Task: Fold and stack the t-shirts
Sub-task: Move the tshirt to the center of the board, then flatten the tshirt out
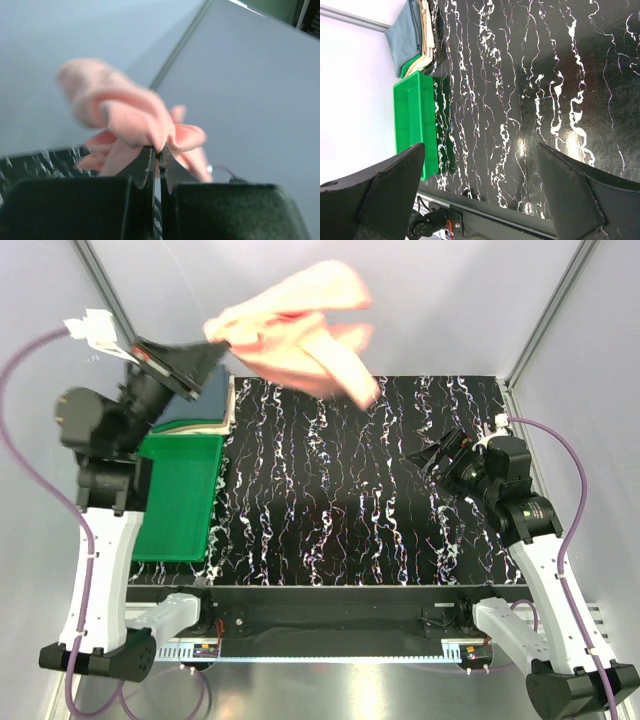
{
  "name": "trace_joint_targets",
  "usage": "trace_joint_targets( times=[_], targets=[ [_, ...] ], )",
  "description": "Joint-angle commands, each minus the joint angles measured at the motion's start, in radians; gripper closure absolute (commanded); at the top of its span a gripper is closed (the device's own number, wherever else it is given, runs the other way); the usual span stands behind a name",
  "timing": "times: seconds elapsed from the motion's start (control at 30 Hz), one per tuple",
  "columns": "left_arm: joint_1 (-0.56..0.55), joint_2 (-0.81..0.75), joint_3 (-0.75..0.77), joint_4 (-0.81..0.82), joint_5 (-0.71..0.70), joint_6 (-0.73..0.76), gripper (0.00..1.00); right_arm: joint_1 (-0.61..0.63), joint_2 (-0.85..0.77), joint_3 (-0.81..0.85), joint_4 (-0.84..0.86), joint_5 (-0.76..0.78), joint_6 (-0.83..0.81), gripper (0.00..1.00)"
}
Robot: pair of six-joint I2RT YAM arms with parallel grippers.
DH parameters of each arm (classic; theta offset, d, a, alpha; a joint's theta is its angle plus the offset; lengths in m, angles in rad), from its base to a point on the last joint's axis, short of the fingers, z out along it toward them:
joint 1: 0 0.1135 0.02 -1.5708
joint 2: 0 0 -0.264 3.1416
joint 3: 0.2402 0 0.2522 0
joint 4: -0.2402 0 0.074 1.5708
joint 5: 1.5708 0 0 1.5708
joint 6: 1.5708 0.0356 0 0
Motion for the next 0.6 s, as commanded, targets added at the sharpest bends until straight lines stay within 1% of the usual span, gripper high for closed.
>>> trace_joint_targets(
  times=[0.0, 0.03, 0.07, 0.1, 0.13, 0.17, 0.2, 0.27, 0.3, 0.33, 0.37, 0.4, 0.43, 0.47, 0.5, 0.57],
  targets=[
    [-0.066, 0.037, -0.329, 0.1, 0.038, -0.093, 0.93, -0.003, -0.018, 0.004, 0.017, 0.042, 0.023, 0.01],
    [-0.084, 0.045, -0.398, 0.109, 0.03, -0.09, 0.86, -0.003, -0.02, -0.002, 0.014, 0.057, 0.032, 0.02],
    [-0.106, 0.06, -0.46, 0.12, 0.037, -0.079, 0.74, -0.003, -0.027, -0.019, 0.019, 0.056, 0.063, 0.02],
    [-0.136, 0.118, -0.561, 0.12, 0.054, -0.068, 0.72, -0.003, -0.031, -0.031, 0.022, 0.047, 0.077, 0.02],
    [-0.149, 0.158, -0.603, 0.113, 0.068, -0.062, 0.71, -0.003, -0.034, -0.057, 0.025, 0.042, 0.086, 0.03],
    [-0.17, 0.242, -0.639, 0.093, 0.07, -0.057, 0.62, -0.004, -0.035, -0.07, 0.025, 0.042, 0.095, 0.03],
    [-0.179, 0.287, -0.686, 0.073, 0.068, -0.044, 0.58, -0.003, -0.037, -0.085, 0.024, 0.042, 0.103, 0.04],
    [-0.213, 0.382, -0.706, 0.021, 0.061, -0.002, 0.56, -0.003, -0.04, -0.137, 0.025, 0.048, 0.124, 0.05],
    [-0.228, 0.393, -0.71, -0.011, 0.041, 0.05, 0.55, -0.003, -0.04, -0.154, 0.027, 0.051, 0.134, 0.05],
    [-0.247, 0.397, -0.708, -0.062, -0.011, 0.076, 0.53, -0.003, -0.04, -0.184, 0.024, 0.06, 0.14, 0.05],
    [-0.288, 0.384, -0.704, -0.087, -0.042, 0.104, 0.51, -0.003, -0.029, -0.198, 0.027, 0.071, 0.149, 0.06],
    [-0.31, 0.373, -0.678, -0.12, -0.082, 0.157, 0.47, -0.003, -0.021, -0.209, 0.025, 0.109, 0.154, 0.07],
    [-0.333, 0.364, -0.662, -0.18, -0.143, 0.177, 0.45, -0.003, -0.012, -0.228, 0.024, 0.129, 0.16, 0.07],
    [-0.378, 0.344, -0.65, -0.196, -0.156, 0.208, 0.43, -0.004, 0.017, -0.232, 0.025, 0.148, 0.167, 0.07],
    [-0.402, 0.338, -0.636, -0.202, -0.157, 0.222, 0.39, -0.003, 0.034, -0.235, 0.025, 0.181, 0.177, 0.08],
    [-0.464, 0.325, -0.628, -0.234, -0.173, 0.24, 0.36, -0.003, 0.086, -0.243, 0.025, 0.209, 0.206, 0.09]
  ],
)
